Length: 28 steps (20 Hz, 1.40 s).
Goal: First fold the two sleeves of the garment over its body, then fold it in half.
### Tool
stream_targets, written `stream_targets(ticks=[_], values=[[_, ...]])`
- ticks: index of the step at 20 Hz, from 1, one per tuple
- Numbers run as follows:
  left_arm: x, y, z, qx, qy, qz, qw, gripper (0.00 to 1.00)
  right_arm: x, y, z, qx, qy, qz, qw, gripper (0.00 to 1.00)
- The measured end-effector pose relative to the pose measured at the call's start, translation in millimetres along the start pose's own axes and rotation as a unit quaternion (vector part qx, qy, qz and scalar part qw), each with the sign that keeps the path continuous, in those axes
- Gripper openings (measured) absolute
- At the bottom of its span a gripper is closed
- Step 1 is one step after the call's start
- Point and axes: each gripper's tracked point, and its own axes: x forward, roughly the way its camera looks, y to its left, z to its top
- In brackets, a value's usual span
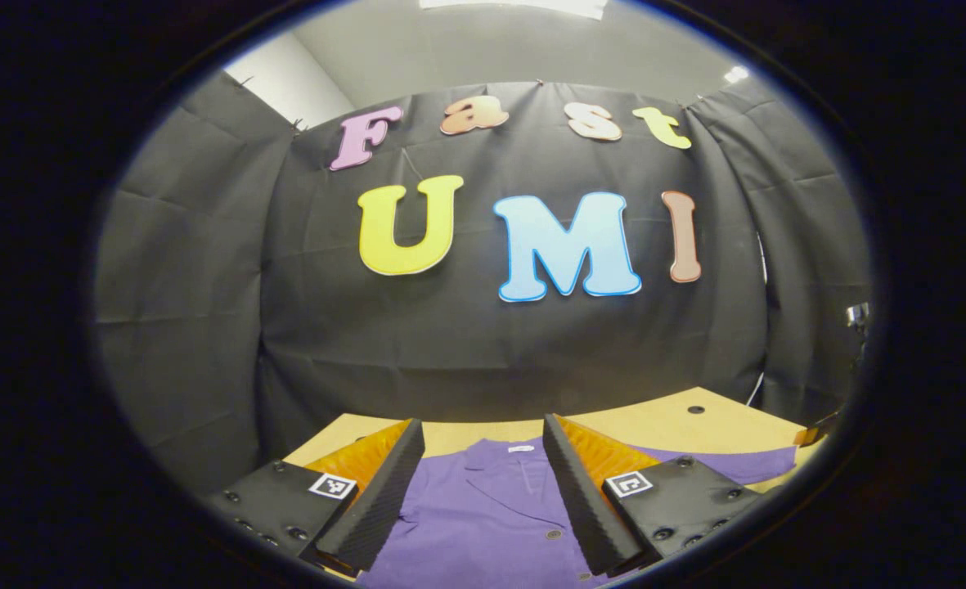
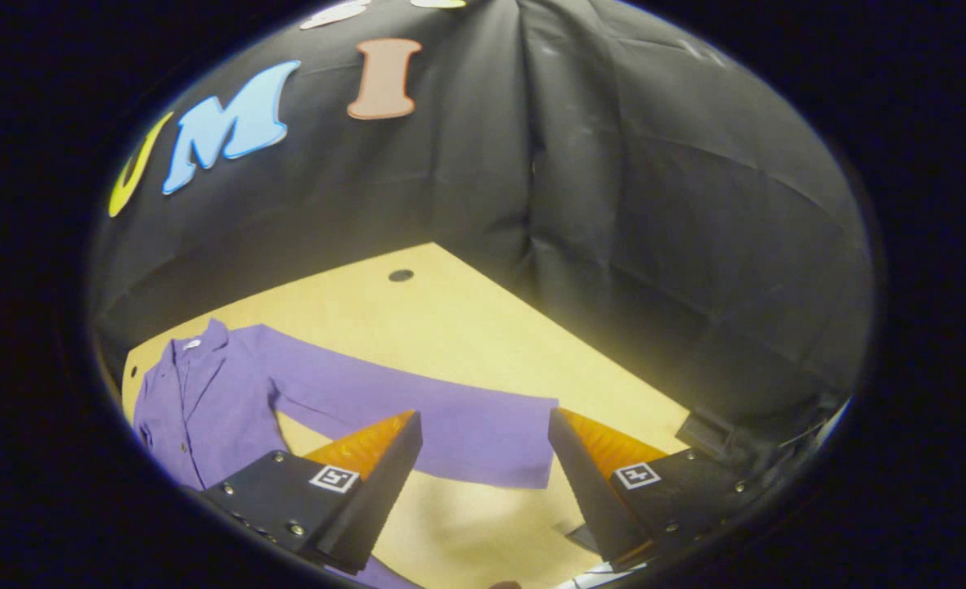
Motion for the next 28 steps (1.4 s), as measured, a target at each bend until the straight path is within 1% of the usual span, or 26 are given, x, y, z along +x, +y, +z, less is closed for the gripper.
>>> stream_targets(ticks=[1, 2, 4, 5, 6, 7, 8, 10, 11, 12, 13, 16, 17, 18, 19, 20, 22, 23, 24, 25, 26, 27, 28], values=[[-0.6, 0.3, -1.8, 0.002, 0.002, 0.002, 1.000, 0.94, 9.7, -4.0, -7.8, 0.013, 0.016, -0.009, 1.000, 0.98], [-2.2, 1.1, -2.7, 0.002, 0.004, 0.005, 1.000, 0.97, 18.6, -5.5, -13.3, 0.025, 0.030, -0.014, 0.999, 0.98], [-4.4, 1.4, -5.4, 0.003, 0.007, 0.009, 1.000, 0.94, 33.4, -12.0, -23.2, 0.042, 0.053, -0.024, 0.997, 0.98], [-4.8, 1.7, -6.2, 0.003, 0.010, 0.012, 1.000, 0.94, 38.9, -15.2, -27.8, 0.046, 0.062, -0.030, 0.997, 0.95], [-5.6, 1.5, -7.2, 0.003, 0.011, 0.014, 1.000, 0.94, 43.8, -18.9, -30.2, 0.048, 0.067, -0.037, 0.996, 0.95], [-5.8, 1.5, -8.0, 0.003, 0.012, 0.015, 1.000, 0.94, 47.5, -22.2, -34.1, 0.049, 0.072, -0.045, 0.995, 0.98], [-6.5, 1.0, -9.0, 0.004, 0.012, 0.016, 1.000, 0.94, 50.9, -24.3, -37.6, 0.052, 0.079, -0.050, 0.994, 0.98], [-6.7, 2.3, -9.1, 0.005, 0.014, 0.018, 1.000, 0.94, 55.2, -24.9, -43.4, 0.059, 0.090, -0.054, 0.993, 0.98], [-7.1, 3.7, -9.6, 0.005, 0.014, 0.019, 1.000, 0.95, 55.8, -25.3, -44.4, 0.063, 0.094, -0.053, 0.992, 0.95], [-7.3, 5.0, -10.6, 0.005, 0.015, 0.021, 1.000, 0.95, 56.0, -25.1, -44.9, 0.067, 0.099, -0.051, 0.991, 0.98], [-7.2, 6.6, -11.3, 0.004, 0.016, 0.023, 1.000, 0.94, 53.6, -26.6, -45.0, 0.067, 0.100, -0.054, 0.991, 0.98], [-8.9, 10.6, -14.8, -0.001, 0.019, 0.028, 0.999, 0.93, 56.8, -24.4, -44.2, 0.046, 0.097, -0.053, 0.993, 0.98], [-9.0, 11.9, -15.8, -0.003, 0.019, 0.029, 0.999, 0.93, 58.0, -21.6, -40.2, 0.043, 0.093, -0.046, 0.994, 0.97], [-9.1, 12.5, -16.6, -0.005, 0.020, 0.030, 0.999, 0.93, 59.8, -18.6, -38.8, 0.041, 0.100, -0.044, 0.993, 0.93], [-10.4, 12.9, -17.0, -0.006, 0.019, 0.031, 0.999, 0.93, 62.7, -16.2, -39.3, 0.043, 0.100, -0.041, 0.993, 0.75], [-11.4, 14.2, -16.3, -0.008, 0.017, 0.032, 0.999, 0.93, 61.7, -16.0, -37.6, 0.047, 0.103, -0.037, 0.993, 0.71], [-13.4, 17.3, -16.2, -0.009, 0.014, 0.033, 0.999, 0.93, 63.9, -18.3, -35.8, 0.065, 0.106, -0.036, 0.992, 0.45], [-14.6, 18.5, -15.8, -0.008, 0.012, 0.035, 0.999, 0.93, 65.9, -20.7, -35.7, 0.074, 0.107, -0.036, 0.991, 0.36], [-15.2, 20.2, -16.2, -0.008, 0.012, 0.035, 0.999, 0.93, 66.4, -23.0, -35.2, 0.087, 0.108, -0.034, 0.990, 0.31], [-16.4, 22.0, -16.1, -0.008, 0.012, 0.035, 0.999, 0.93, 66.6, -20.2, -33.3, 0.097, 0.110, -0.026, 0.989, 0.15], [-17.4, 23.2, -16.7, -0.007, 0.011, 0.036, 0.999, 0.93, 65.6, -20.7, -30.8, 0.107, 0.111, -0.020, 0.988, 0.14], [-18.5, 24.2, -17.2, -0.007, 0.011, 0.036, 0.999, 0.93, 66.6, -18.7, -31.3, 0.112, 0.113, -0.015, 0.987, 0.05], [-19.3, 24.6, -16.7, -0.007, 0.010, 0.035, 0.999, 0.93, 63.5, -18.5, -28.1, 0.111, 0.110, -0.010, 0.988, 0.05]])
